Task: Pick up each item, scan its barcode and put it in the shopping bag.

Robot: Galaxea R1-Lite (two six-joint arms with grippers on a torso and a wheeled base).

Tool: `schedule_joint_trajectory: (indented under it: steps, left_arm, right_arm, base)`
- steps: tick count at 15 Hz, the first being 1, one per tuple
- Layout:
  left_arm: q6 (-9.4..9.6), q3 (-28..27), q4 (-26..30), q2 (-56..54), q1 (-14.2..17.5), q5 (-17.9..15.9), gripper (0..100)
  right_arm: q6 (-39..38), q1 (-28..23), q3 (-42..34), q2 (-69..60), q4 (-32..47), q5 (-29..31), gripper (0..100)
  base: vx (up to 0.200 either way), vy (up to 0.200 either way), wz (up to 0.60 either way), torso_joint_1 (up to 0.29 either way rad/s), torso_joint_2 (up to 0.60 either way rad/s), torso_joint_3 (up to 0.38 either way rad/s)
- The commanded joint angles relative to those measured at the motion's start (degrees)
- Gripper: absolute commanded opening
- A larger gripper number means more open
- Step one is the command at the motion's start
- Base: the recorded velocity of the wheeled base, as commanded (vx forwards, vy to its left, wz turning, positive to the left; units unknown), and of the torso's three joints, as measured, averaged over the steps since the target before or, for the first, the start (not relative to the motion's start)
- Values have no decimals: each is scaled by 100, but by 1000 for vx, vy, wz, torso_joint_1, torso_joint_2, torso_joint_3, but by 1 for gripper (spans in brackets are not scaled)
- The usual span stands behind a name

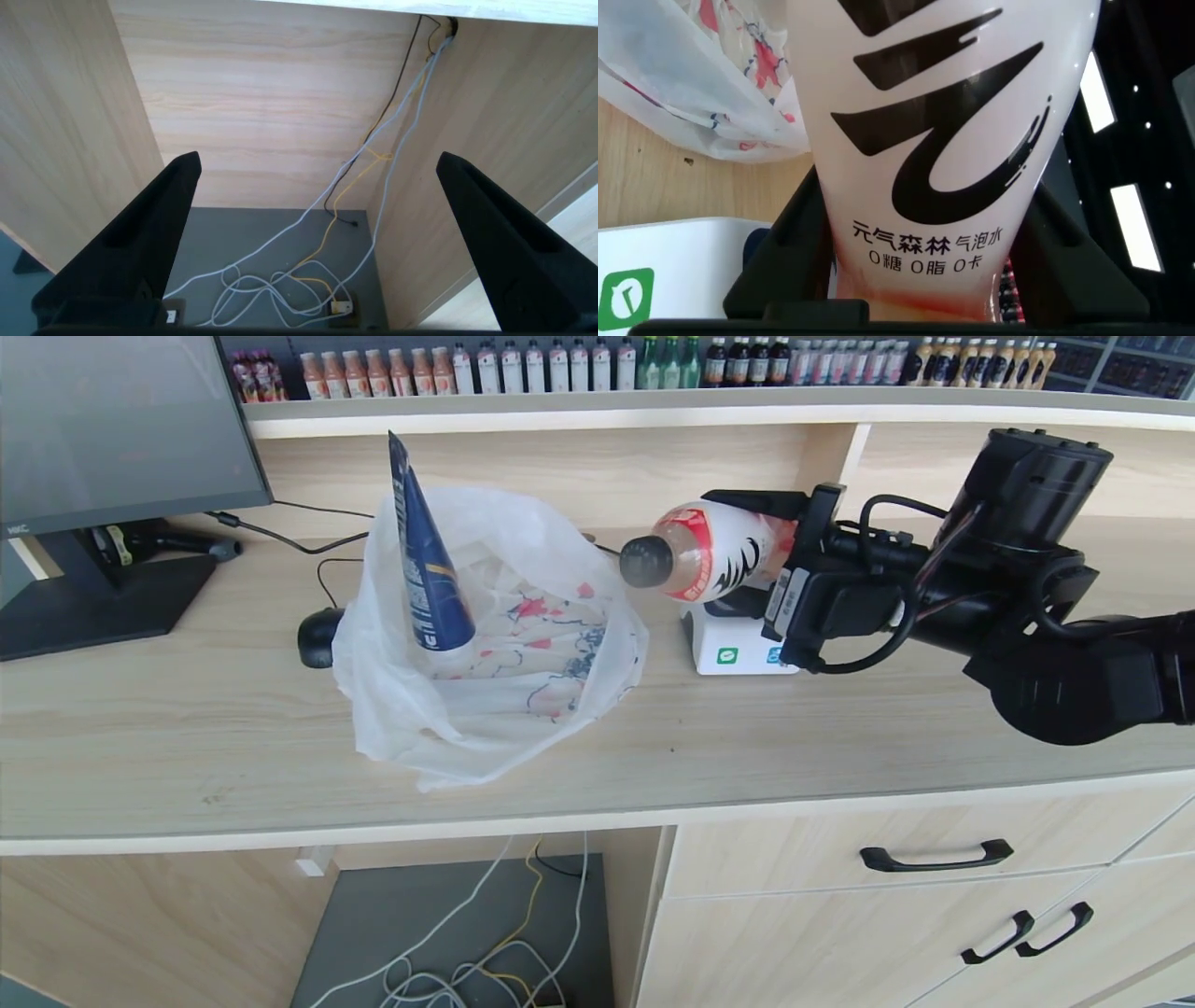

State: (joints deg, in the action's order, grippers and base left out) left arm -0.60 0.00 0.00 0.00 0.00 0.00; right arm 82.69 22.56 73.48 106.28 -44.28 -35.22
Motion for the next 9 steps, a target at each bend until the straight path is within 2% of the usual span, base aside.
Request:
schedule_joint_trajectory:
  steps: [1, 9]
  left_arm:
    - [-2, 0, 0, 0, 0, 0, 100]
    - [-2, 0, 0, 9, 0, 0, 100]
  right_arm:
    - [19, 20, -1, 42, -2, -3, 0]
    - [54, 125, -1, 77, -11, -3, 0]
  base:
    - [0, 0, 0, 0, 0, 0]
    - [0, 0, 0, 0, 0, 0]
